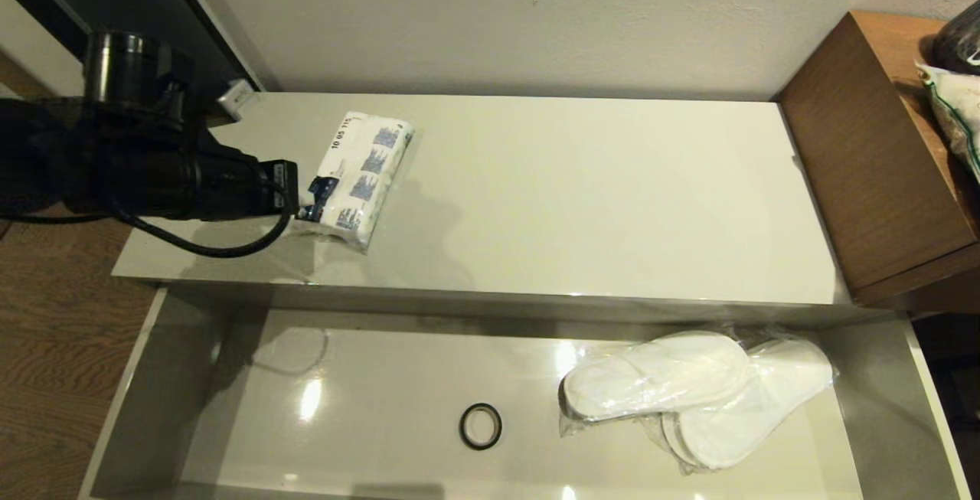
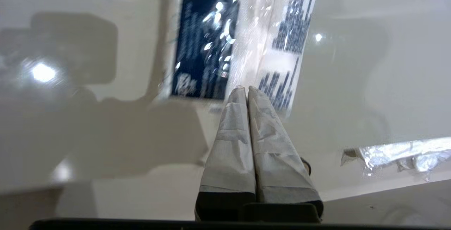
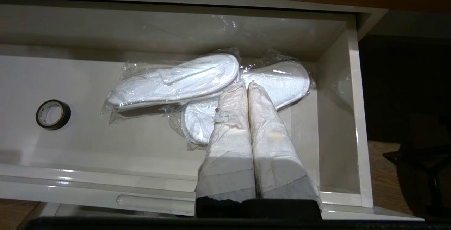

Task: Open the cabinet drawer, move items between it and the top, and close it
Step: Pick up the tissue on the table

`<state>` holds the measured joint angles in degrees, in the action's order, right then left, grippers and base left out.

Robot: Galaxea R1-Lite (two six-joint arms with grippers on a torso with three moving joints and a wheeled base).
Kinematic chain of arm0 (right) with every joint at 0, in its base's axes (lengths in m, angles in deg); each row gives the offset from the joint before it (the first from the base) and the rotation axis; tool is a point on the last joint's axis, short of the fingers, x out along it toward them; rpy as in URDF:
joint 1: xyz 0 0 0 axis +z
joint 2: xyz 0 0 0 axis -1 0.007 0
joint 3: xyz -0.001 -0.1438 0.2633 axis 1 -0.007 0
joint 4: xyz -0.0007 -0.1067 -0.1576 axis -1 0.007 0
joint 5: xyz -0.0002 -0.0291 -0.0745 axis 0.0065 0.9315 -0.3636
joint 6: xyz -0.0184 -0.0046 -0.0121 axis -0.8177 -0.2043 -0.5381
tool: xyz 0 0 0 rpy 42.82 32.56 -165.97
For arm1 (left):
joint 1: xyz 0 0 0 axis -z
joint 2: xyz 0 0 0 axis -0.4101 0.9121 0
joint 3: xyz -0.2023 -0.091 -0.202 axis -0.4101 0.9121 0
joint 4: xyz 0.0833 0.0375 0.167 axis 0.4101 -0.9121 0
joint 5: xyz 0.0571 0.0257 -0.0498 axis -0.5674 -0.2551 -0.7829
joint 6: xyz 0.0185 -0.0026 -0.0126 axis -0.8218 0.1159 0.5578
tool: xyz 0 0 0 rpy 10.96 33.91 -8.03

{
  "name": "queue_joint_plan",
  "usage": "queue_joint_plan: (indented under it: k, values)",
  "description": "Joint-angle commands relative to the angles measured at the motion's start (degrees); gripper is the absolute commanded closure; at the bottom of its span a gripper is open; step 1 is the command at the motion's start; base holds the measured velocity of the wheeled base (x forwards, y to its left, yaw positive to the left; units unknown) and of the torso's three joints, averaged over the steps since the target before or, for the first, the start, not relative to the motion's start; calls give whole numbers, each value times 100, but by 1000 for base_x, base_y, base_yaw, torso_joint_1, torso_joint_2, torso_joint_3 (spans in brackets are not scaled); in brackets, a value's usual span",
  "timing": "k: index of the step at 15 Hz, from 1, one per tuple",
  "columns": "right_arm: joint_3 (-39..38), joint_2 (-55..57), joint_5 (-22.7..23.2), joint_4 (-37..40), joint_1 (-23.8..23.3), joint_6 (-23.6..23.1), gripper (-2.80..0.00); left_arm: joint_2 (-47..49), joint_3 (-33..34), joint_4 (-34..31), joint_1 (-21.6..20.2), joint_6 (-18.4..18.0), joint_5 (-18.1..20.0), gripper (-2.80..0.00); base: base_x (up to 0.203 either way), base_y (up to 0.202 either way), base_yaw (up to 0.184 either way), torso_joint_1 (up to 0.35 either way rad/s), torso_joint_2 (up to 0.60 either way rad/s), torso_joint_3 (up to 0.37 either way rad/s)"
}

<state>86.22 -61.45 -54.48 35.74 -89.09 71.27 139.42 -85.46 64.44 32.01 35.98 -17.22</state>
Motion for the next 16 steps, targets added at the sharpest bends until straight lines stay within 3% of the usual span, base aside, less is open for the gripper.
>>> queue_joint_plan:
  k: [1,3,4,5,12,16]
  values:
    - [-1,10,3,-2,2,-4,0,383,-157,103,73,2,-4,0,0,0,0,0,0,0]
    - [-1,10,3,-2,2,-4,0,549,-483,190,146,-2,-84,0,0,0,0,0,0,0]
    - [-1,10,4,-2,2,-4,0,639,-611,195,231,-15,-300,0,0,0,0,0,0,0]
    - [-1,10,3,-2,2,-4,0,703,-727,192,268,-68,-482,-280,0,0,0,0,0,0]
    - [-1,10,11,-2,2,-4,0,840,-1045,189,339,-510,-618,-280,0,0,0,0,0,0]
    - [-6,10,7,-2,2,-4,0,1138,-1187,166,535,-1109,-995,-280,0,0,0,0,0,0]
